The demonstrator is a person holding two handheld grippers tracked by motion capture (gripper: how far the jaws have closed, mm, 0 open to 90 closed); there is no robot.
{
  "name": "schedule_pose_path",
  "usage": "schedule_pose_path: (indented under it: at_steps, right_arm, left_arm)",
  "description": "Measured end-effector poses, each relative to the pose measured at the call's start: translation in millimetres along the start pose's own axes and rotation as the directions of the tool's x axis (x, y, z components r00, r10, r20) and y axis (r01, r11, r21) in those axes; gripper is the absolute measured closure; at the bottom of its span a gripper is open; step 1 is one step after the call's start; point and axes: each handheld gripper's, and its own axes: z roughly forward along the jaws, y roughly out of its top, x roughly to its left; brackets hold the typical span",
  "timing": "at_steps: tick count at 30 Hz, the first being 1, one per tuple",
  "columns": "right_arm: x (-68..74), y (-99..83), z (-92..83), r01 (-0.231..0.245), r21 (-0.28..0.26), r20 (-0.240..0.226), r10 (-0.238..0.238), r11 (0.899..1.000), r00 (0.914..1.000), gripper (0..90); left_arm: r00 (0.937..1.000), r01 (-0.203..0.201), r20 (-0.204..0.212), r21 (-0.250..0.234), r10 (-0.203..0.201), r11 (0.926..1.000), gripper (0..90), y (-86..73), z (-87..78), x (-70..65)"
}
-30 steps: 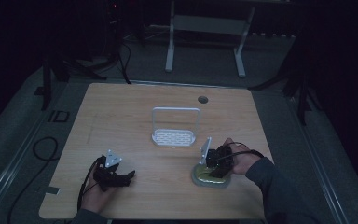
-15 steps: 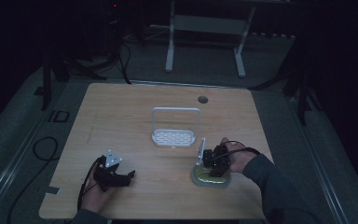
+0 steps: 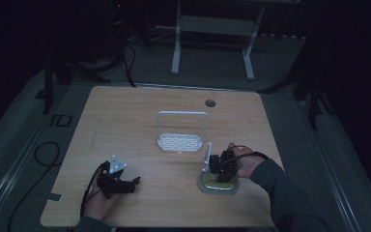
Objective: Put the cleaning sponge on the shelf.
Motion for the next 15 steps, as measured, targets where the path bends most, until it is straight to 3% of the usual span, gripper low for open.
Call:
schedule_pose_path:
  at_steps: [15]
  right_arm:
    - [-2.0, 5.6, -11.4, 0.006, -0.015, 0.029, -0.005, 1.000, 0.9996, 71.5]
  left_arm:
    - [1.0000, 0.002, 0.000, 0.000, -0.002, 1.0000, 10.9, 0.0, 0.0, -0.1]
